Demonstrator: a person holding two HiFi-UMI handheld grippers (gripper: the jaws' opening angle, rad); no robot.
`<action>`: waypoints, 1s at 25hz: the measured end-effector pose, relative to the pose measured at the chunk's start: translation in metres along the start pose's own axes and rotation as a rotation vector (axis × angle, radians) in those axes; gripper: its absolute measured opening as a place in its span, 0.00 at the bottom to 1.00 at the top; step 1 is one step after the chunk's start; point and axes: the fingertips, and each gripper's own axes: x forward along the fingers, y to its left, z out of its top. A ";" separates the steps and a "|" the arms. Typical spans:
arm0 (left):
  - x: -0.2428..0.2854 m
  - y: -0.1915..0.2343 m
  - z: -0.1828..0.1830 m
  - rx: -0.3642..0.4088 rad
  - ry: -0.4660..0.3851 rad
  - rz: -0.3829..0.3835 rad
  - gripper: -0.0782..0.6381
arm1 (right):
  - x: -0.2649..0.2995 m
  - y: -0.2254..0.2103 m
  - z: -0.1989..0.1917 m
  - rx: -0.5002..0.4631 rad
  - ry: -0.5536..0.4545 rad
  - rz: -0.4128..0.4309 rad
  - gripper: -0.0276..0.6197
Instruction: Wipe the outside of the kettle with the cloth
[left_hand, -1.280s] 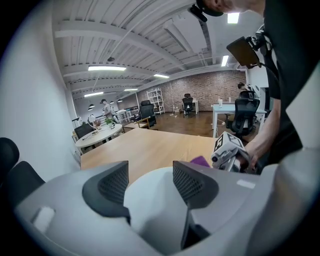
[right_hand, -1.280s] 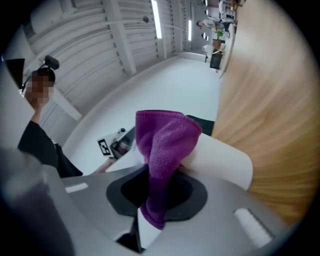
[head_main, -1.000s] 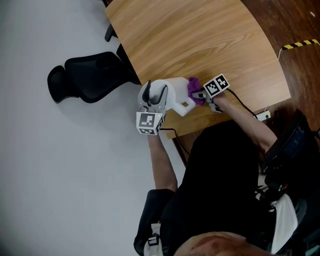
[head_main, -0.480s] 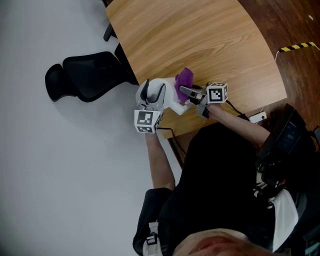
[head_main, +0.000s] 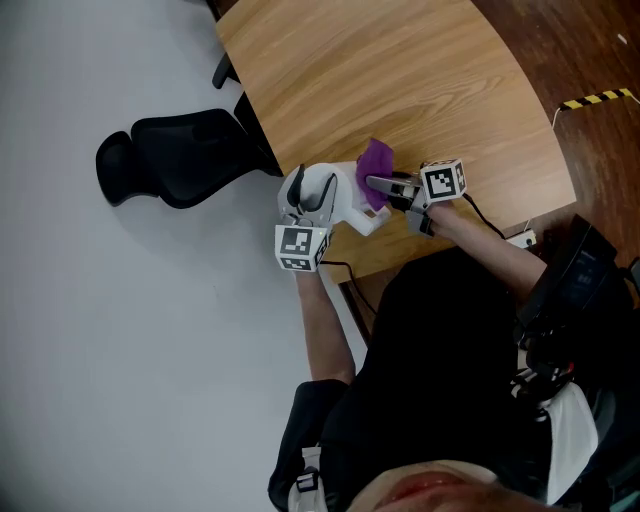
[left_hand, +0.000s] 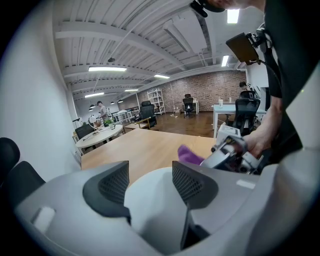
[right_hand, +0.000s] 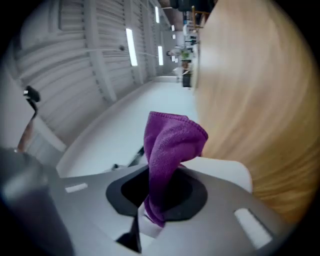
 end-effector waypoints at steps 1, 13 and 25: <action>0.001 -0.001 0.003 0.002 -0.002 -0.002 0.30 | 0.003 0.033 0.000 -0.051 0.014 0.094 0.14; -0.003 -0.001 0.005 0.003 -0.007 0.005 0.29 | -0.024 -0.117 -0.049 0.012 0.241 -0.402 0.14; -0.005 -0.003 0.012 0.011 -0.008 0.007 0.29 | 0.017 -0.082 0.017 -0.031 -0.002 -0.200 0.14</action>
